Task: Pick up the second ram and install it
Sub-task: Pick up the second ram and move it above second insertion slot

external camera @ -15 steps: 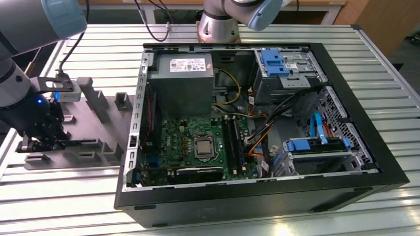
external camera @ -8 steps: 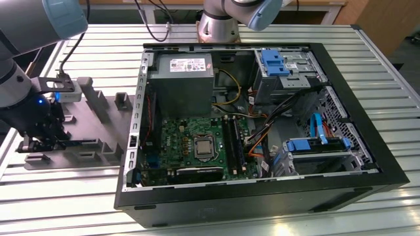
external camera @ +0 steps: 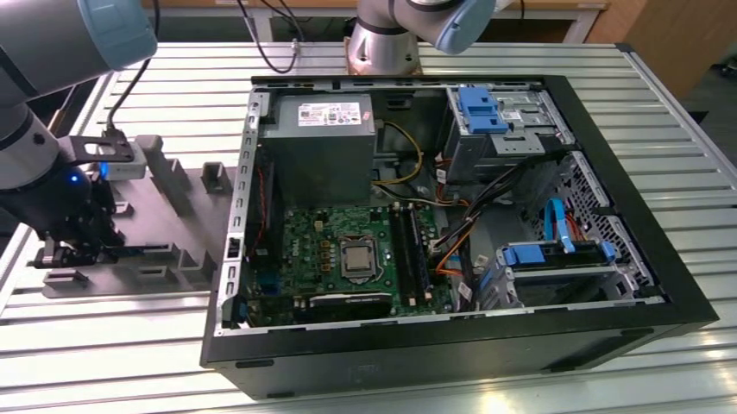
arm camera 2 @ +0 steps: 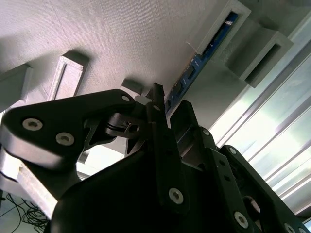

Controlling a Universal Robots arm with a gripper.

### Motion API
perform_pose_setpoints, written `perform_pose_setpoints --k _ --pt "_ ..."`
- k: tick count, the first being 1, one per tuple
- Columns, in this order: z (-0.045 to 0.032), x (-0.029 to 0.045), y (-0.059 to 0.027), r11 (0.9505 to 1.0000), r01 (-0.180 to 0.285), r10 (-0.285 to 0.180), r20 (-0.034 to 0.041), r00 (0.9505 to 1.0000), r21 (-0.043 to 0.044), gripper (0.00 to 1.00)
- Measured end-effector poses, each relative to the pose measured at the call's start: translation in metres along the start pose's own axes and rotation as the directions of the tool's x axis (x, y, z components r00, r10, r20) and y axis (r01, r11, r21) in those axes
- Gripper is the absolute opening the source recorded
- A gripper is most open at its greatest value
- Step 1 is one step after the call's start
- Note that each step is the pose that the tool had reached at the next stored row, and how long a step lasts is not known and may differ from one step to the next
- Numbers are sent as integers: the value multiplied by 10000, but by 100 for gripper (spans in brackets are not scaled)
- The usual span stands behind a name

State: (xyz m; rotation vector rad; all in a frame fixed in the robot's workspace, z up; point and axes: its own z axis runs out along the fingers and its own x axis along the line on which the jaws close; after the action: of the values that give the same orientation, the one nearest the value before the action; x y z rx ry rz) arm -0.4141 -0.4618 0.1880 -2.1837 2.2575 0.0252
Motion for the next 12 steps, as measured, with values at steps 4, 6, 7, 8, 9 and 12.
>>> perform_pose_setpoints --k 4,6,7,8,9,12 --pt "2 0 -1 10000 1 -1 1 10000 1 32" --pt "3 0 -1 10000 1 -1 2 10000 2 25" --pt "3 0 -1 10000 1 -1 2 10000 1 25" --pt "3 0 -1 10000 1 -1 2 10000 2 25" --pt "3 0 -1 10000 1 -1 1 10000 1 25" --pt "4 0 -1 10000 1 -1 1 10000 1 23"
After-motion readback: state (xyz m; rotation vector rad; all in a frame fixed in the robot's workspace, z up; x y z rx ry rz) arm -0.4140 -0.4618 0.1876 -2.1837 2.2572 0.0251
